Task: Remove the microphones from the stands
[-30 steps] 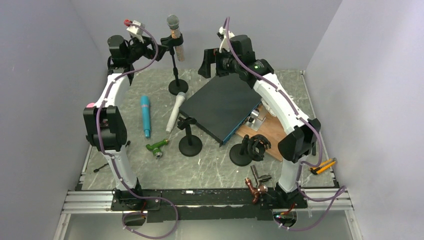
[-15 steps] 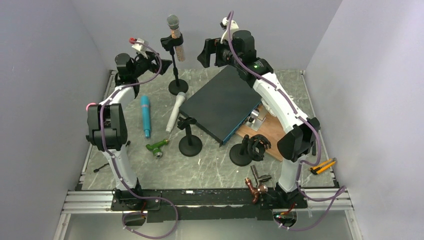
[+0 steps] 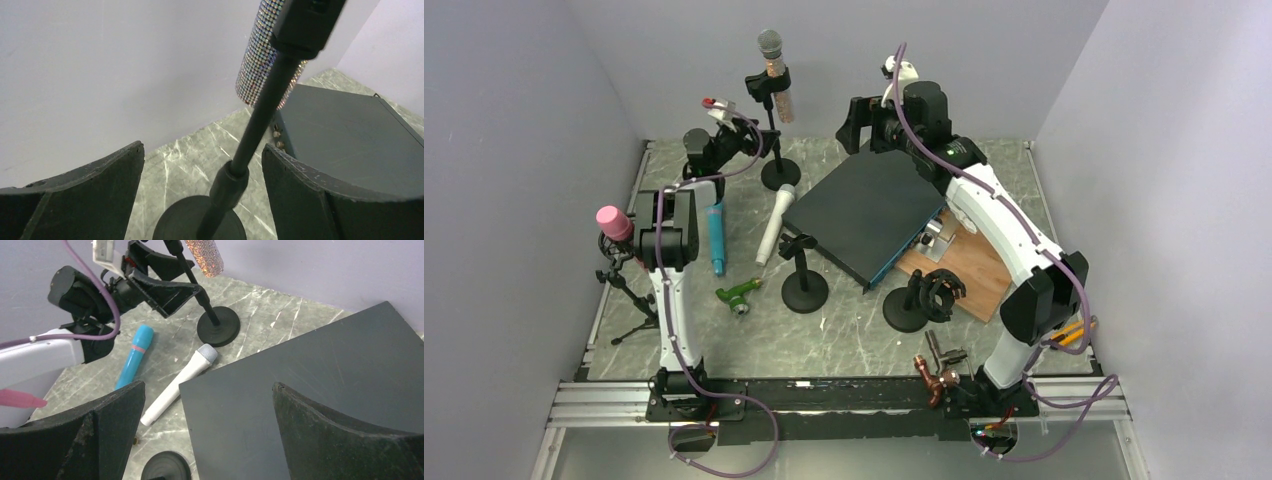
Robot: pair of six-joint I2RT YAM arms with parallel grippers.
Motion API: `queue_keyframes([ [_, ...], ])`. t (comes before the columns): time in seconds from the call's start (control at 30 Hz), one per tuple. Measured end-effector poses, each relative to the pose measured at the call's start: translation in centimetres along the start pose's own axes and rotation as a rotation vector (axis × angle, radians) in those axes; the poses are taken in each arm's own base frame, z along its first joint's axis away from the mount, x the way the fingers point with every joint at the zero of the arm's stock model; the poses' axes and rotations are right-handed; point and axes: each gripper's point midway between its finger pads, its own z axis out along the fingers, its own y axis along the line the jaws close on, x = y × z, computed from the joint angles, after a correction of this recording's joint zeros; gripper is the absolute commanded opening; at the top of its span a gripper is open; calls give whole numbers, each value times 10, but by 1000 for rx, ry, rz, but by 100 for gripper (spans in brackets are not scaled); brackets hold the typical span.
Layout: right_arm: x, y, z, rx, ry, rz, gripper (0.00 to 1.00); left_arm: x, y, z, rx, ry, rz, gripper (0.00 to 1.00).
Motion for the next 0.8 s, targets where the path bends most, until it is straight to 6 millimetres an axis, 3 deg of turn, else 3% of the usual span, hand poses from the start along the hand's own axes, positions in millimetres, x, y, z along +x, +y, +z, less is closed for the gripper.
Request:
queue_keyframes([
  [0.27, -3, 3, -13, -1, -6, 10, 100, -7, -10, 34, 26, -51, 51, 79],
  [0.33, -1, 2, -13, 1, -1, 10, 100, -5, -12, 37, 24, -52, 60, 68],
  [0.43, 0, 1, -15, 5, 15, 2, 100, -5, -14, 38, 34, -50, 85, 36],
  [0.57, -12, 5, -14, -2, -3, -10, 100, 0, -14, 35, 31, -41, 118, 27],
  [0.67, -21, 7, -11, -9, -23, -14, 100, 9, -16, 24, 9, -15, 124, 6],
  [0.73, -25, 7, -7, -12, -35, -13, 100, 5, -23, 15, 1, 6, 141, 0],
  [0.8, -26, 7, -2, -15, -40, -9, 100, 5, -31, 3, -12, 35, 149, 0],
])
